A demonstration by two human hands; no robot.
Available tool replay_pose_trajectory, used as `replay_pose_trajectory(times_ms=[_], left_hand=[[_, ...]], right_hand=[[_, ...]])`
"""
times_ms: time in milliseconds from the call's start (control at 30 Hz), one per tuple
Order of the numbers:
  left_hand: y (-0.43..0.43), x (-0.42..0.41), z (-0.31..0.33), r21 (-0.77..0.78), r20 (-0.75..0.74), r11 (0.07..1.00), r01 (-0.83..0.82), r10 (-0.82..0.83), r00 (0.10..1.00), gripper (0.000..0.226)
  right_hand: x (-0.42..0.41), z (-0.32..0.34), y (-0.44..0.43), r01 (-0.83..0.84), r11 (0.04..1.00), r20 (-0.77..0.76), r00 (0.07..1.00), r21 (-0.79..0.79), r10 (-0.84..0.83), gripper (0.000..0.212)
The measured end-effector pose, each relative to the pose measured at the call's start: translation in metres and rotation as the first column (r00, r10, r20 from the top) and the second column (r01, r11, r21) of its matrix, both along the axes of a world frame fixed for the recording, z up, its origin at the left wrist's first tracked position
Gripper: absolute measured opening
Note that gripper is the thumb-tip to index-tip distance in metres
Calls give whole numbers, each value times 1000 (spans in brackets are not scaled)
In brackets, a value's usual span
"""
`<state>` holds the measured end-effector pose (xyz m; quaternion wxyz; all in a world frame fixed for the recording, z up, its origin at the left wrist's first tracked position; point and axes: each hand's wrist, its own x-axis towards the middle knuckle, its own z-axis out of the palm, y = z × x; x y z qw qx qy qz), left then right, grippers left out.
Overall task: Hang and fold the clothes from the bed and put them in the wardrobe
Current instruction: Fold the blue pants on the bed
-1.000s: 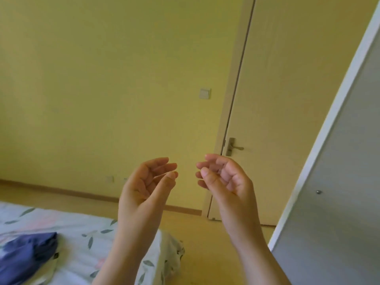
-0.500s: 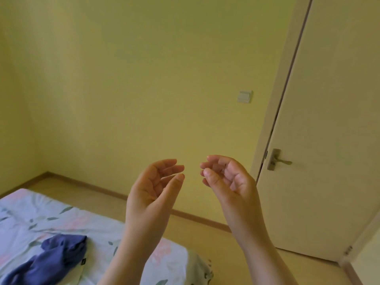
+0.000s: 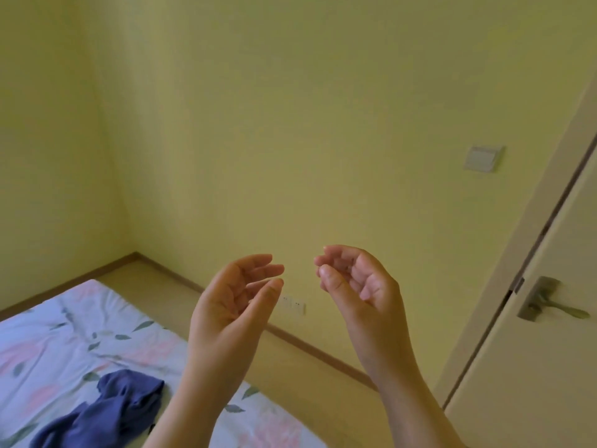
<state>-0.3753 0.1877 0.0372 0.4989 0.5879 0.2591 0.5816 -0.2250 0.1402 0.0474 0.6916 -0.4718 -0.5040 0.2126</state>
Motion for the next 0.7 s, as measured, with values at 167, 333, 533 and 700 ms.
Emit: replay_pose_trajectory(times_ms=[167, 333, 533, 700], left_hand=[[60, 26, -20, -10, -39, 990, -142, 142, 989, 42], [121, 77, -37, -46, -85, 945, -324, 320, 944, 40], [188, 148, -27, -63, -101, 863, -501, 494, 864, 22], [213, 175, -26, -66, -145, 787, -614, 601, 786, 24]], right_hand=[[28, -20, 79, -156, 987, -20, 988, -26, 155, 16], [77, -36, 164, -333, 940, -37, 943, -76, 332, 17], [147, -22, 264, -502, 859, -15, 864, -94, 503, 17], [170, -29, 312, -586, 799, 4, 806, -132, 592, 17]])
